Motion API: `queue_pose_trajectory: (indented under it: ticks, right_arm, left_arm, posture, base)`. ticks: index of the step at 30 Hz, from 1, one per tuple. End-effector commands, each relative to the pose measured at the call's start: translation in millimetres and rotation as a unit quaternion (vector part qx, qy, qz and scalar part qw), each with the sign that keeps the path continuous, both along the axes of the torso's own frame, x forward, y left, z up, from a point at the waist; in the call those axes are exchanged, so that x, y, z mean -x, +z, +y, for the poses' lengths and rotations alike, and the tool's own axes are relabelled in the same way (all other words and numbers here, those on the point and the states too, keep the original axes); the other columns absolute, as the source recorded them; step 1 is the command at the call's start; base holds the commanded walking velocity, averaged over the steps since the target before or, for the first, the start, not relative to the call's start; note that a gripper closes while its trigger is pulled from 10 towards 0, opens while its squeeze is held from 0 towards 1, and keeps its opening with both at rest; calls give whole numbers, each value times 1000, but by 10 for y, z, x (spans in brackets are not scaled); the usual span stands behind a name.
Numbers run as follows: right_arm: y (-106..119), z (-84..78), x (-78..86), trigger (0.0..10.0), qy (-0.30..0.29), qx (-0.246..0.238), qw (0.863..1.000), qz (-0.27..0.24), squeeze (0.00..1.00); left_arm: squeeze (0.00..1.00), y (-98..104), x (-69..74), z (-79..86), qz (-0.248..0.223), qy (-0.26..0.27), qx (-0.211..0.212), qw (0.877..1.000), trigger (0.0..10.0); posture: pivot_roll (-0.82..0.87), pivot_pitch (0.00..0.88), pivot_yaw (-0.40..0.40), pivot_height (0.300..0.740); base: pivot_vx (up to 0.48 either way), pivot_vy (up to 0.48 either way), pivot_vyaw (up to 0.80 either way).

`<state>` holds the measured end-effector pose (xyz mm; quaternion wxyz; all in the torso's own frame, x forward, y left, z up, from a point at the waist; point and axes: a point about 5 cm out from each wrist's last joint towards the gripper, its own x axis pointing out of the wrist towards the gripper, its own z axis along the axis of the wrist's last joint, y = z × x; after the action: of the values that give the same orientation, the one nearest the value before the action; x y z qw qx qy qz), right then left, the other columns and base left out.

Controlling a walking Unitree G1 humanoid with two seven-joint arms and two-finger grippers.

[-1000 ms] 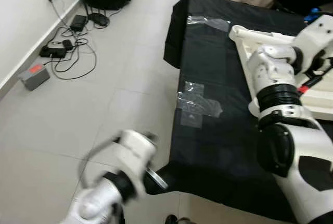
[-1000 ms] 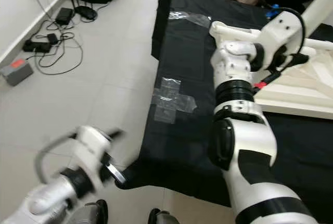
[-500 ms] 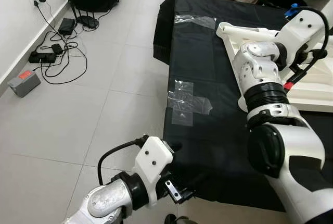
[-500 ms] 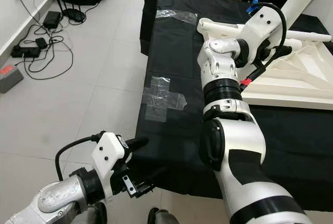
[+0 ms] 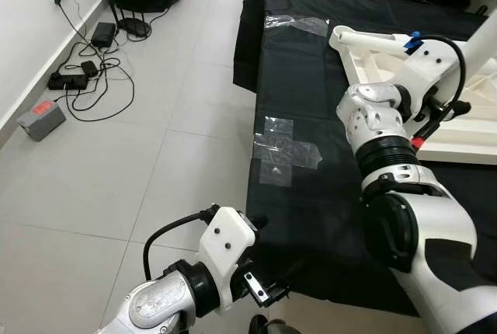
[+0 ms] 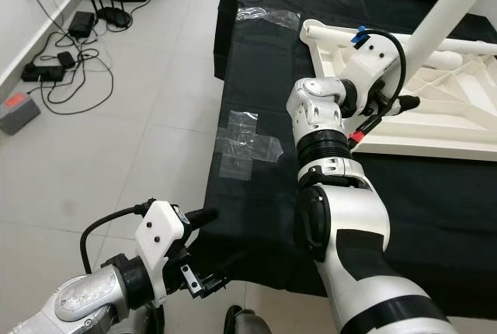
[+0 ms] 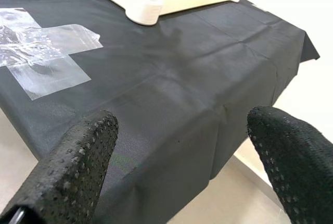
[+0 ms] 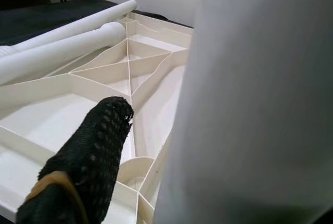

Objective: Building children table

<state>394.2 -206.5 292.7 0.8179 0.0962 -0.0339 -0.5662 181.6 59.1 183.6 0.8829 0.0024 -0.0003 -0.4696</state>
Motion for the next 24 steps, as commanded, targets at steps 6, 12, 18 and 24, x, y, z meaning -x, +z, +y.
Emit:
queue_pose_trajectory:
  ticks: [6, 12, 18, 24]
  right_arm:
    - [101, -19, 16, 10000, -8, -10, 1000, -19, 0]
    - [171, 44, 25, 10000, -2, -2, 999, -32, 0]
    - [226, 248, 65, 10000, 35, 38, 997, -50, 0]
    - [218, 338, 125, 10000, 49, 60, 995, -56, 0]
  left_arm:
    - [0, 7, 44, -15, 5, -6, 4, 1000, 10000]
    - [0, 12, 36, -13, 3, -8, 5, 1000, 10000]
    - [0, 15, 14, -2, -1, -5, 5, 1000, 10000]
    - [0, 12, 8, 2, -2, -5, 6, 1000, 10000]
  posture:
    - [90, 250, -115, 740]
    - [88, 245, -115, 740]
    - [87, 234, -113, 740]
    - [84, 221, -112, 740]
  base:
    - [0, 0, 0]
    - [0, 0, 0]
    - [0, 0, 0]
    - [0, 0, 0]
